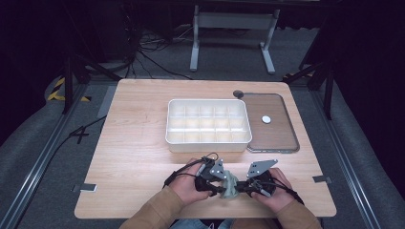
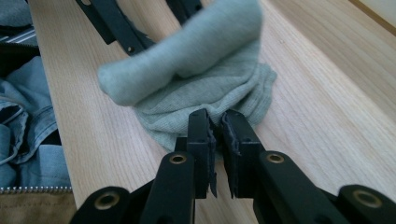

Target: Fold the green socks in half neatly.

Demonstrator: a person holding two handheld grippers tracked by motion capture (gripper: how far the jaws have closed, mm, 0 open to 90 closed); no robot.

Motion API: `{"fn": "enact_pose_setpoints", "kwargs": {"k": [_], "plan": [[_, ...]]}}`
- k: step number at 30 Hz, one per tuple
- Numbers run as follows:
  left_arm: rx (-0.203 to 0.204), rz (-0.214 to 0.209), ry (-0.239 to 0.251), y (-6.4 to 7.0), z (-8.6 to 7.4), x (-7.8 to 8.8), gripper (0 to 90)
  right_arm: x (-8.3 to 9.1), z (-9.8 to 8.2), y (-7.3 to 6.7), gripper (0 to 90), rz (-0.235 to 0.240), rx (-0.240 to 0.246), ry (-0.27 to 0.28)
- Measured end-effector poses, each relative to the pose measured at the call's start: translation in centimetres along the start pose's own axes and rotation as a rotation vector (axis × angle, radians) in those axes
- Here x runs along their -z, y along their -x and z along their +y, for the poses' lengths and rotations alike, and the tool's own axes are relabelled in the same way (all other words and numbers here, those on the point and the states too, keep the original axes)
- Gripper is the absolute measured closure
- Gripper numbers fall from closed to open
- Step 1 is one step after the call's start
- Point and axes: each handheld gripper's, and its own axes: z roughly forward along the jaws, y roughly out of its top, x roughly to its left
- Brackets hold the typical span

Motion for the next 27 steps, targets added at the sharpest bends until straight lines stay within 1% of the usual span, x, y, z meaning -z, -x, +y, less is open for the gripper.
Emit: {"fn": "enact_pose_setpoints", "kwargs": {"k": [2, 3, 4, 5, 7, 9, 10, 11, 12, 14, 16, 17, 19, 20, 21, 22, 23, 24, 25, 26, 27], "plan": [[-0.005, 0.0, -0.003, 0.0, 0.1, -0.1, 61.7, -0.1, 0.1, -0.2, 81.5, -0.004, 0.005, -0.003], [-0.019, 0.001, -0.004, 0.0, 0.2, -0.1, 61.5, -0.3, 0.2, -0.4, 81.5, -0.006, 0.0, -0.005], [-0.016, 0.001, -0.005, 0.1, 0.3, -0.2, 61.5, -0.3, 0.2, -0.4, 81.7, -0.009, -0.001, -0.005], [-0.029, 0.007, -0.006, 0.2, 0.5, -0.3, 61.3, -0.4, 0.2, -0.5, 81.8, -0.01, -0.008, -0.008], [-0.035, 0.011, 0.0, 0.4, 0.9, -0.4, 61.0, -0.5, 0.3, -0.5, 82.1, -0.008, -0.019, -0.003], [-0.053, 0.019, 0.008, 0.5, 1.2, -0.5, 60.1, -0.6, 0.2, -0.4, 82.2, -0.002, -0.027, 0.003], [-0.042, 0.018, 0.006, 0.6, 1.3, -0.6, 59.7, -0.6, 0.2, -0.4, 82.3, 0.0, -0.032, 0.005], [-0.054, 0.018, 0.003, 0.6, 1.4, -0.8, 59.4, -0.6, 0.2, -0.4, 82.4, 0.002, -0.039, 0.006], [-0.052, 0.021, 0.006, 0.6, 1.4, -0.9, 59.1, -0.7, 0.2, -0.4, 82.4, 0.003, -0.044, 0.006], [-0.062, 0.024, -0.001, 0.8, 1.7, -1.1, 58.6, -0.7, 0.2, -0.4, 82.4, 0.003, -0.047, 0.006], [-0.064, 0.028, -0.016, 1.0, 1.9, -1.5, 58.1, -0.7, 0.1, -0.3, 82.5, 0.002, -0.043, 0.007], [-0.051, 0.034, -0.024, 1.2, 2.0, -1.7, 58.0, -0.7, 0.1, -0.3, 82.5, 0.005, -0.046, 0.006], [-0.061, 0.048, -0.042, 1.3, 2.3, -1.7, 58.0, -0.6, 0.0, -0.3, 82.1, 0.006, -0.051, 0.006], [-0.058, 0.039, -0.05, 1.4, 2.3, -1.8, 58.1, -0.5, 0.0, -0.3, 81.0, 0.003, -0.049, -0.003], [-0.051, 0.041, -0.054, 1.4, 2.4, -1.8, 58.1, -0.1, 0.0, -0.4, 78.0, -0.01, -0.055, -0.023], [-0.056, 0.05, -0.05, 1.4, 2.5, -1.9, 58.1, 0.3, 0.0, -0.4, 76.2, -0.028, -0.054, -0.045], [-0.053, 0.045, -0.057, 1.4, 2.5, -1.9, 58.1, 0.9, 0.0, -0.3, 75.6, -0.044, -0.072, -0.04], [-0.046, 0.044, -0.057, 1.4, 2.5, -1.9, 58.1, 1.6, -0.1, -0.2, 74.7, -0.046, -0.102, -0.015], [-0.042, 0.043, -0.062, 1.4, 2.6, -1.8, 58.1, 2.0, -0.1, -0.1, 72.5, -0.055, -0.116, 0.01], [-0.038, 0.043, -0.062, 1.3, 2.6, -1.8, 58.1, 2.5, -0.1, 0.0, 69.9, -0.065, -0.147, 0.043], [-0.046, 0.051, -0.058, 1.3, 2.6, -1.8, 58.0, 2.9, 0.0, -0.1, 66.0, -0.066, -0.182, 0.082]]}}
